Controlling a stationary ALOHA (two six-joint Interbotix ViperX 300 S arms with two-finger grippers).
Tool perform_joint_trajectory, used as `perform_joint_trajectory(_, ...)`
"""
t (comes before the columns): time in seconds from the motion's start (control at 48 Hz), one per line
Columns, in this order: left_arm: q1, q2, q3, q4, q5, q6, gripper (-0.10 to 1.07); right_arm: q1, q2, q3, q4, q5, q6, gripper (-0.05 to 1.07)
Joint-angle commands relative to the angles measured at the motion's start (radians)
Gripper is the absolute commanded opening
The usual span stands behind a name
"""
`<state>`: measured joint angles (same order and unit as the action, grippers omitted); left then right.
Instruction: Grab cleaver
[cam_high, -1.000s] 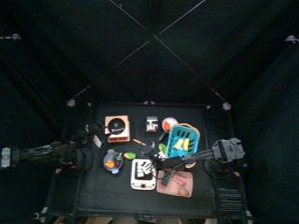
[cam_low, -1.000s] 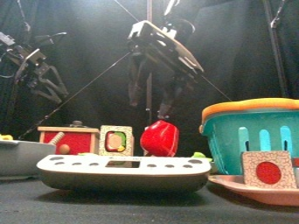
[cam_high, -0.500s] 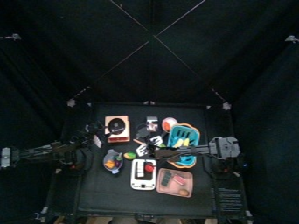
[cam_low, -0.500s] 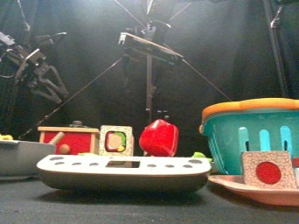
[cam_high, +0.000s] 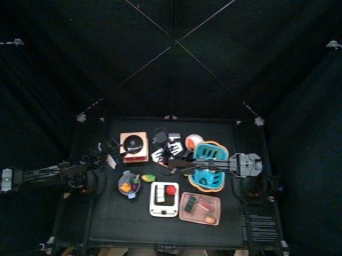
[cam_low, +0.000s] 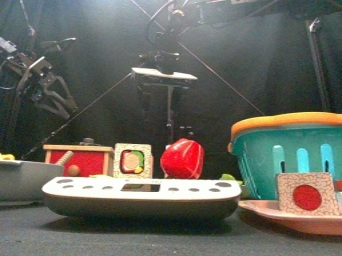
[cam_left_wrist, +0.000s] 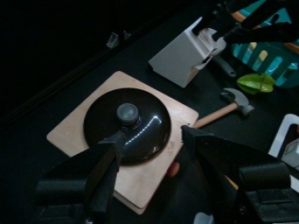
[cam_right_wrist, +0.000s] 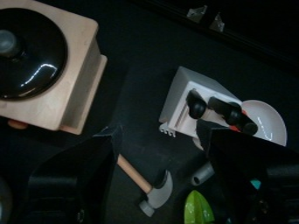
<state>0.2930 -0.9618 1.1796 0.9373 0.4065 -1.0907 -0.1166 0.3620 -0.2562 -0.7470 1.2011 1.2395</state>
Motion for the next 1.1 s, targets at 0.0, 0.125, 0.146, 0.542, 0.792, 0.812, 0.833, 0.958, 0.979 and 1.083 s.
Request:
perform_joint_trajectory(0.0, -0.002, 0.003, -0.014, 0.003, -0.005, -0.002, 0.90, -0.021, -0.023, -0.031, -0.003, 0.009, 0.003, 0.97)
perform_joint_trajectory(0.125, -0.002, 0.003, -0.011, 0.003, -0.003, -0.002, 0.90, -0.021, -0.025, -0.026, -0.008, 0.018, 0.009, 0.97)
perform_joint_trajectory(0.146, -0.002, 0.003, -0.011, 0.003, -0.003, -0.002, 0.90, -0.021, -0.026, -0.026, -0.008, 0.018, 0.009, 0.97)
perform_joint_trajectory(0.542, -0.002, 0.003, -0.012, 0.002, -0.003, -0.002, 0.90, -0.025, -0.031, -0.018, -0.008, 0.021, 0.014, 0.97)
perform_joint_trajectory(0.792, -0.002, 0.003, -0.009, 0.002, -0.003, -0.002, 0.90, -0.023, -0.081, 0.006, -0.025, 0.058, 0.011, 0.96)
perform_joint_trajectory(0.812, -0.002, 0.003, -0.009, 0.002, -0.003, -0.002, 0.90, -0.023, -0.091, 0.012, -0.028, 0.060, 0.012, 0.96)
perform_joint_trajectory(0.833, -0.002, 0.003, -0.009, 0.002, -0.003, -0.002, 0.90, -0.025, -0.100, 0.018, -0.028, 0.058, 0.014, 0.96)
perform_joint_trajectory(0.958, -0.002, 0.003, -0.008, 0.002, -0.003, -0.002, 0.90, -0.025, -0.141, 0.064, -0.028, 0.031, 0.031, 0.96)
perform_joint_trajectory(0.979, -0.002, 0.003, -0.009, 0.002, -0.003, -0.002, 0.90, -0.025, -0.143, 0.072, -0.028, 0.023, 0.040, 0.96)
perform_joint_trajectory(1.083, -0.002, 0.003, -0.008, 0.002, -0.003, -0.002, 0.90, -0.026, -0.150, 0.112, -0.037, -0.049, 0.101, 0.95)
